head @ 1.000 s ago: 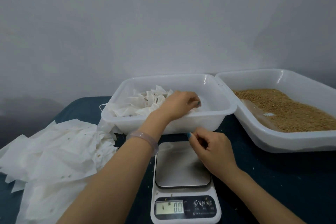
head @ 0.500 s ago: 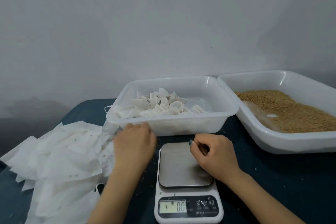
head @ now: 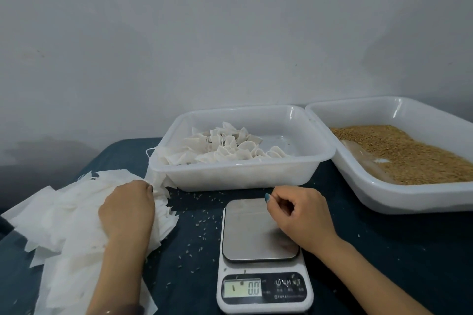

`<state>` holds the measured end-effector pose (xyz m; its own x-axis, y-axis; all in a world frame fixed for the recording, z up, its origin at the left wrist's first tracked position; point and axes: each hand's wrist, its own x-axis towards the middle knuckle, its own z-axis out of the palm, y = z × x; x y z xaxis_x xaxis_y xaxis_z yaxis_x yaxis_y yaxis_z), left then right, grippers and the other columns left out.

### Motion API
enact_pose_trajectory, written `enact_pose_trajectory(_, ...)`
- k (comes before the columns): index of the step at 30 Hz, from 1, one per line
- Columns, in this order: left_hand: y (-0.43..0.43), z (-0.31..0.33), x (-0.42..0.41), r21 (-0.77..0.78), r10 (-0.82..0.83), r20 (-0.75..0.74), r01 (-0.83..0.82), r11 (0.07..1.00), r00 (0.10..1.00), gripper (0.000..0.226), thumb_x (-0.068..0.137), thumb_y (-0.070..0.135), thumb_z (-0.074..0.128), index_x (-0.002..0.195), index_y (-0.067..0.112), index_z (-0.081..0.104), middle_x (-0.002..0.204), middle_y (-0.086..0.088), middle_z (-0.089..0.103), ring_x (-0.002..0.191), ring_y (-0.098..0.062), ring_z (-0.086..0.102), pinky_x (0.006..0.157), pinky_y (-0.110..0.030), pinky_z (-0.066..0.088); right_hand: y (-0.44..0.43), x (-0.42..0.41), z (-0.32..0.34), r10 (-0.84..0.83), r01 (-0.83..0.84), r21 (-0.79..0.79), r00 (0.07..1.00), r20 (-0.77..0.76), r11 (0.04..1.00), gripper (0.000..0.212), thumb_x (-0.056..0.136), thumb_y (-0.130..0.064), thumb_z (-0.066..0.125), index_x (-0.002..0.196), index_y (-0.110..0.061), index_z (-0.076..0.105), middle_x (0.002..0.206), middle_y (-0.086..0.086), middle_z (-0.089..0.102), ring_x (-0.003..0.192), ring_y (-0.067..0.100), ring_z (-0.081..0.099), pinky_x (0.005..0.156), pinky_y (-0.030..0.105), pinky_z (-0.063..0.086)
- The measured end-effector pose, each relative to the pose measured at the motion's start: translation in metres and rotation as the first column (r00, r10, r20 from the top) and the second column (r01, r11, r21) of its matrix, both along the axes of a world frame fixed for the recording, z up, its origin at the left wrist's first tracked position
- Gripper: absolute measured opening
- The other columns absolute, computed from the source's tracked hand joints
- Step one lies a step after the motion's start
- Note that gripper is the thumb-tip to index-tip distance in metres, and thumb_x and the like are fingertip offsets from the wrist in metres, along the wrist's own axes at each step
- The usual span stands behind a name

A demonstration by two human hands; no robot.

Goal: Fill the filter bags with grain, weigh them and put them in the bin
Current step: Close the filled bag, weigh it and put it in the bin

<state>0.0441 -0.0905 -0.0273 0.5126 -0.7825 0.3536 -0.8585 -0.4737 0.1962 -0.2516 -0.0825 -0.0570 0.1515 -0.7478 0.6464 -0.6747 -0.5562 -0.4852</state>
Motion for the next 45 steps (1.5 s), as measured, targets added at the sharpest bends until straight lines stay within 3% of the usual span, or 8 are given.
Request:
enact_pose_trajectory(6, 0.012, 0.008, 0.002, -0.126, -0.04, -0.059, 0.032, 0.992, 0.997, 0.025, 0.094, 0.036, 0.06, 0.108, 0.016, 0.066, 0.103, -0.011, 0.066, 0.099, -0.036, 0.057, 0.066, -0.037, 0.036, -0.001, -0.001, -0.002, -0.019, 0.02, 0.013, 1.0, -0.007, 1.0, 0.035, 0.084, -0.034, 0.059, 0.055, -0.03, 0.04, 0.047, -0.012, 0.039, 0.048, 0.009, 0.042, 0.048, 0.012, 0.026)
enact_pose_trajectory(12, 0.021, 0.014, 0.002, -0.081, -0.008, -0.111, -0.001, 0.997, 0.994, 0.013, 0.094, 0.021, 0.057, 0.094, 0.015, 0.069, 0.079, -0.007, 0.055, 0.077, -0.033, 0.049, 0.064, -0.036, 0.038, -0.002, -0.002, -0.002, -0.028, 0.028, 0.009, 1.0, 0.01, 1.0, 0.036, 0.085, -0.036, 0.058, 0.055, -0.03, 0.039, 0.047, -0.011, 0.039, 0.049, 0.01, 0.042, 0.047, 0.016, 0.028)
enact_pose_trajectory(15, 0.031, 0.017, 0.002, 0.056, -0.043, -0.047, 0.045, 0.997, 0.998, 0.032, 0.093, 0.04, 0.061, 0.115, 0.016, 0.062, 0.11, -0.011, 0.061, 0.107, -0.034, 0.052, 0.076, -0.04, 0.041, -0.001, -0.002, -0.002, -0.021, 0.021, 0.014, 1.0, 0.01, 1.0, 0.035, 0.085, -0.037, 0.057, 0.055, -0.029, 0.04, 0.048, -0.011, 0.04, 0.049, 0.01, 0.043, 0.048, 0.013, 0.026)
enact_pose_trajectory(18, 0.038, 0.016, 0.003, 0.179, -0.02, 0.067, 0.008, 0.984, 0.998, 0.033, 0.096, 0.046, 0.052, 0.115, 0.021, 0.06, 0.112, -0.005, 0.057, 0.107, -0.028, 0.051, 0.072, -0.034, 0.038, -0.001, -0.002, -0.001, -0.014, 0.013, 0.011, 1.0, 0.022, 1.0, 0.035, 0.085, -0.038, 0.056, 0.055, -0.028, 0.041, 0.048, -0.01, 0.04, 0.048, 0.01, 0.042, 0.047, 0.013, 0.027)
enact_pose_trajectory(26, 0.034, 0.017, -0.01, -0.083, -0.083, -0.108, 0.074, 0.994, 0.991, 0.011, 0.089, 0.02, 0.064, 0.08, 0.024, 0.059, 0.085, 0.001, 0.056, 0.079, -0.024, 0.049, 0.062, -0.033, 0.035, 0.001, -0.001, 0.0, 0.001, -0.001, 0.013, 1.0, 0.012, 1.0, 0.034, 0.085, -0.036, 0.058, 0.055, -0.028, 0.044, 0.047, -0.01, 0.041, 0.049, 0.011, 0.043, 0.047, 0.016, 0.03)
enact_pose_trajectory(38, 0.039, 0.022, -0.02, -0.335, -0.181, -0.132, 0.128, 0.934, 0.975, 0.014, 0.097, 0.025, 0.058, 0.094, 0.012, 0.059, 0.094, -0.008, 0.06, 0.079, -0.025, 0.046, 0.066, -0.038, 0.035, 0.002, 0.0, 0.001, 0.004, -0.004, 0.01, 1.0, 0.025, 1.0, 0.035, 0.086, -0.034, 0.059, 0.055, -0.026, 0.046, 0.047, -0.01, 0.042, 0.048, 0.012, 0.044, 0.046, 0.022, 0.035)
enact_pose_trajectory(43, 0.054, 0.024, -0.006, 0.139, -0.026, 0.09, 0.013, 0.99, 0.996, 0.055, 0.089, 0.06, 0.056, 0.116, 0.012, 0.054, 0.112, -0.012, 0.057, 0.107, -0.033, 0.052, 0.077, -0.041, 0.042, 0.002, -0.001, 0.001, 0.006, -0.006, 0.01, 1.0, 0.015, 1.0, 0.034, 0.086, -0.036, 0.058, 0.056, -0.029, 0.044, 0.047, -0.012, 0.042, 0.05, 0.011, 0.044, 0.048, 0.016, 0.031)
enact_pose_trajectory(45, 0.054, 0.024, -0.005, 0.237, -0.02, 0.064, 0.004, 0.971, 0.998, 0.044, 0.094, 0.056, 0.05, 0.115, 0.017, 0.052, 0.112, -0.005, 0.055, 0.107, -0.028, 0.052, 0.077, -0.037, 0.043, 0.001, 0.0, 0.001, 0.01, -0.01, 0.003, 1.0, 0.001, 1.0, 0.034, 0.087, -0.036, 0.058, 0.056, -0.031, 0.043, 0.047, -0.013, 0.041, 0.05, 0.011, 0.045, 0.048, 0.013, 0.029)
